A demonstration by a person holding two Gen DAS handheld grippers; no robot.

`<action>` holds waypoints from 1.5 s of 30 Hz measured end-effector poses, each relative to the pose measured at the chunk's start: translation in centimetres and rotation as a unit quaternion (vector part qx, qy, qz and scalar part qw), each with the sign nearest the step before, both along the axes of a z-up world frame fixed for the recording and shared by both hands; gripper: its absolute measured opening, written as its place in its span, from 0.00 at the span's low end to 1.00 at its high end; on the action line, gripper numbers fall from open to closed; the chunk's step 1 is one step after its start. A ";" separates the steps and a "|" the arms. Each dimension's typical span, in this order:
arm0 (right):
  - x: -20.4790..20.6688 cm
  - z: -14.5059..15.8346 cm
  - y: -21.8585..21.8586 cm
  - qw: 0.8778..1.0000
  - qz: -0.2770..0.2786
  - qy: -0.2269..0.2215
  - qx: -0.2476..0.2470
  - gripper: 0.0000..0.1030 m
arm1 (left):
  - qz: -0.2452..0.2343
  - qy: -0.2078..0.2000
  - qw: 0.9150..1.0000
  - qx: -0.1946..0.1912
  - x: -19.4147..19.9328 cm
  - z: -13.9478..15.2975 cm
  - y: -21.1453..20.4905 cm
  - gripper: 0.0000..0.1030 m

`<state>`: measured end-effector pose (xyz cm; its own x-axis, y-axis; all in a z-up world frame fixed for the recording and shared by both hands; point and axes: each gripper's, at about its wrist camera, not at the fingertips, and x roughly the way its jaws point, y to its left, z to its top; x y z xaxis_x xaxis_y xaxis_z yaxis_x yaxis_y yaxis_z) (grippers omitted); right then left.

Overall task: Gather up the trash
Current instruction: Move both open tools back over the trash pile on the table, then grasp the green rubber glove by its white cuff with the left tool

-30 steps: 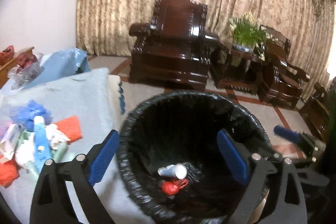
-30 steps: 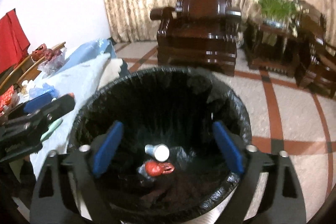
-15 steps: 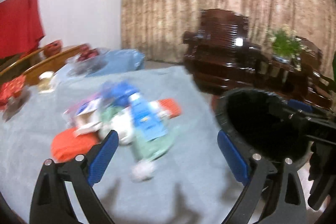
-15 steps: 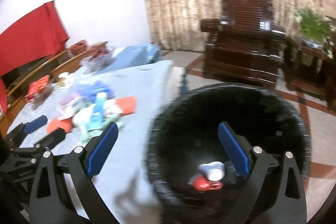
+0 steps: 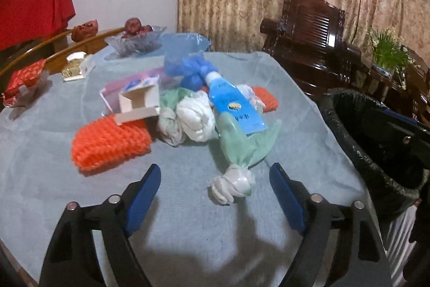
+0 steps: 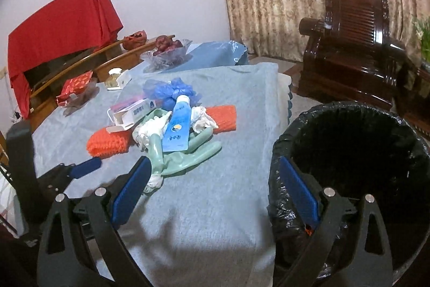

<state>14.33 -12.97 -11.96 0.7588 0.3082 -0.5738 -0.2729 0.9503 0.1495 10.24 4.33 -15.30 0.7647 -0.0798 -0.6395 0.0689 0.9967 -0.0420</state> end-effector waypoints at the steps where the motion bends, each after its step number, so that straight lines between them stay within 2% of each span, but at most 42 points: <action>1: 0.1 -0.1 0.0 1.000 0.000 0.001 0.000 0.86 | 0.000 0.004 1.000 0.000 0.3 -0.3 -0.1 0.74; 5: 0.4 -0.4 -0.1 1.000 -0.002 0.004 -0.004 0.85 | 0.002 0.030 0.999 -0.010 1.4 -1.6 -0.5 0.69; 12: 0.8 -1.0 -0.4 1.000 -0.005 0.010 -0.005 0.85 | 0.003 0.055 0.998 -0.010 2.6 -2.6 -1.3 0.69; 19: 0.8 -1.0 -0.9 1.000 -0.011 0.006 -0.006 0.85 | 0.004 0.083 0.996 -0.014 5.6 -2.8 -2.4 0.69; 21: 0.8 -1.1 -1.1 1.000 -0.012 0.007 -0.006 0.85 | 0.003 0.091 0.996 -0.010 6.2 -3.1 -2.8 0.66; 23: 0.9 -1.2 -1.2 1.000 -0.014 0.008 -0.005 0.85 | 0.000 0.100 0.995 -0.002 6.7 -3.4 -3.2 0.55; 24: 0.9 -1.2 -1.2 1.000 -0.014 0.008 -0.005 0.85 | -0.003 0.098 0.995 0.004 6.8 -3.3 -3.5 0.53; 26: 0.9 -1.2 -1.1 1.000 -0.014 0.008 -0.005 0.84 | -0.007 0.095 0.995 0.007 6.7 -3.2 -3.7 0.39; 27: 0.9 -1.2 -1.2 1.000 -0.014 0.008 -0.005 0.84 | -0.006 0.092 0.996 0.004 6.6 -3.1 -3.6 0.36; 29: 0.9 -1.2 -1.2 1.000 -0.014 0.008 -0.004 0.84 | -0.009 0.091 0.996 -0.013 6.3 -2.8 -3.1 0.23; 39: 1.6 -1.0 0.5 1.000 0.005 0.005 -0.007 0.84 | -0.016 0.061 0.998 -0.028 1.8 0.9 0.1 0.20; 45: 2.7 -0.5 3.0 1.000 0.026 -0.001 -0.008 0.83 | 0.013 0.038 0.999 -0.028 -0.6 2.7 3.4 0.20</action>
<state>17.07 -9.97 -12.48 0.7429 0.3381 -0.5777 -0.3230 0.9370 0.1331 9.61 7.76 -12.60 0.7165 -0.0974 -0.6908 0.0376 0.9942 -0.1011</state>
